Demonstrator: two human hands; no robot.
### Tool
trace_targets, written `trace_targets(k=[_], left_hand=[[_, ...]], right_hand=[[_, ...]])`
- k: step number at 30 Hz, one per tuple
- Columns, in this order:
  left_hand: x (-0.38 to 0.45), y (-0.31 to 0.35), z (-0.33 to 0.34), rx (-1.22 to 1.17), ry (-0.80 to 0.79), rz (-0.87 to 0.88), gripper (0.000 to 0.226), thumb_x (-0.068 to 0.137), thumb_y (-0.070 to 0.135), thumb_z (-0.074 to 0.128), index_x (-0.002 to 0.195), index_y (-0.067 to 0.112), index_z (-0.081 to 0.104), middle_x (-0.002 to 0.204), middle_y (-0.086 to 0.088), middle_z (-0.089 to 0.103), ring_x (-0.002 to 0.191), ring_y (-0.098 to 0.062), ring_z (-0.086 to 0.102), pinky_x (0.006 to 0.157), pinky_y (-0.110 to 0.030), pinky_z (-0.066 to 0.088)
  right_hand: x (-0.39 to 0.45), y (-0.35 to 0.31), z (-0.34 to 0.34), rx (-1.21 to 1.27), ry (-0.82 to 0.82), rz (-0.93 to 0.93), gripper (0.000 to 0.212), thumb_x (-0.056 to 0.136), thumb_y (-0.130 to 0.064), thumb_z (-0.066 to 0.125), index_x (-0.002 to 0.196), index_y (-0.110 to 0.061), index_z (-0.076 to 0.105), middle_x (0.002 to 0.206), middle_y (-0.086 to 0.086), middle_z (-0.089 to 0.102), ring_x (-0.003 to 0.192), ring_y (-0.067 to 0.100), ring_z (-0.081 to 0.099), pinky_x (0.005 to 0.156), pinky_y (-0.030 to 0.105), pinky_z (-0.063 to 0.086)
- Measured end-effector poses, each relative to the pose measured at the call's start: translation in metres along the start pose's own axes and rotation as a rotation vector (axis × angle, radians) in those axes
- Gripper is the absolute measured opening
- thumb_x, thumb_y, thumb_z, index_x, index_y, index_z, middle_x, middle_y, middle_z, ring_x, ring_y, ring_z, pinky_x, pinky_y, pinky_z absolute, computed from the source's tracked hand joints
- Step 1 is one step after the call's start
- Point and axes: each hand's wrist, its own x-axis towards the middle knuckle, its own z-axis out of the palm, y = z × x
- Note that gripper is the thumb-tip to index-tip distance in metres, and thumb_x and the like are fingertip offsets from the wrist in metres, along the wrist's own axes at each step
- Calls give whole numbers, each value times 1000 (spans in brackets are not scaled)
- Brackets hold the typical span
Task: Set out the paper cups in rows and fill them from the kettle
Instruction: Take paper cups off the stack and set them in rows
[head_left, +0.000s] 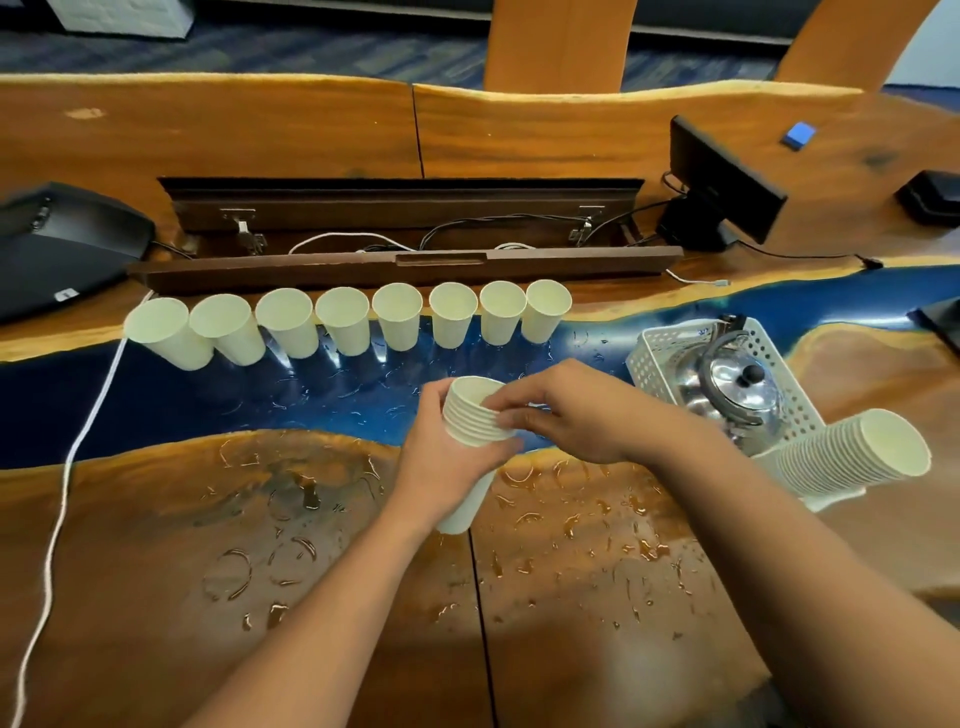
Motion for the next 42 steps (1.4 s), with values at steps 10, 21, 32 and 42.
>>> trace_targets(k=[10, 21, 32, 42], left_hand=[[-20, 0, 7, -31, -68, -20, 67, 68, 41, 88, 122, 36, 48, 108, 13, 63, 94, -13, 64, 75, -31, 56], [-17, 9, 22, 25, -145, 42, 76, 63, 41, 90, 125, 39, 45, 111, 17, 60, 100, -5, 59, 79, -28, 51], [-15, 1, 24, 67, -180, 24, 80, 62, 45, 91, 124, 43, 40, 114, 22, 54, 105, -2, 55, 79, -23, 46], [-13, 7, 31, 106, -213, 27, 77, 56, 57, 88, 111, 66, 35, 113, 29, 54, 107, -1, 54, 93, -41, 53]], right_hand=[[-23, -2, 7, -12, 99, -19, 26, 96, -26, 63, 120, -23, 71, 118, -7, 71, 107, 12, 64, 96, 33, 50], [-44, 19, 4, 172, 258, 23, 16, 76, -30, 83, 91, -28, 79, 90, -16, 73, 83, -1, 63, 80, 20, 48], [-48, 52, -33, 232, 658, 160, 25, 95, -23, 62, 119, -30, 69, 111, -20, 60, 95, -12, 50, 77, 6, 33], [32, 152, 21, -99, 420, 485, 17, 92, -29, 65, 108, -23, 69, 110, 0, 72, 95, 21, 64, 83, 36, 53]])
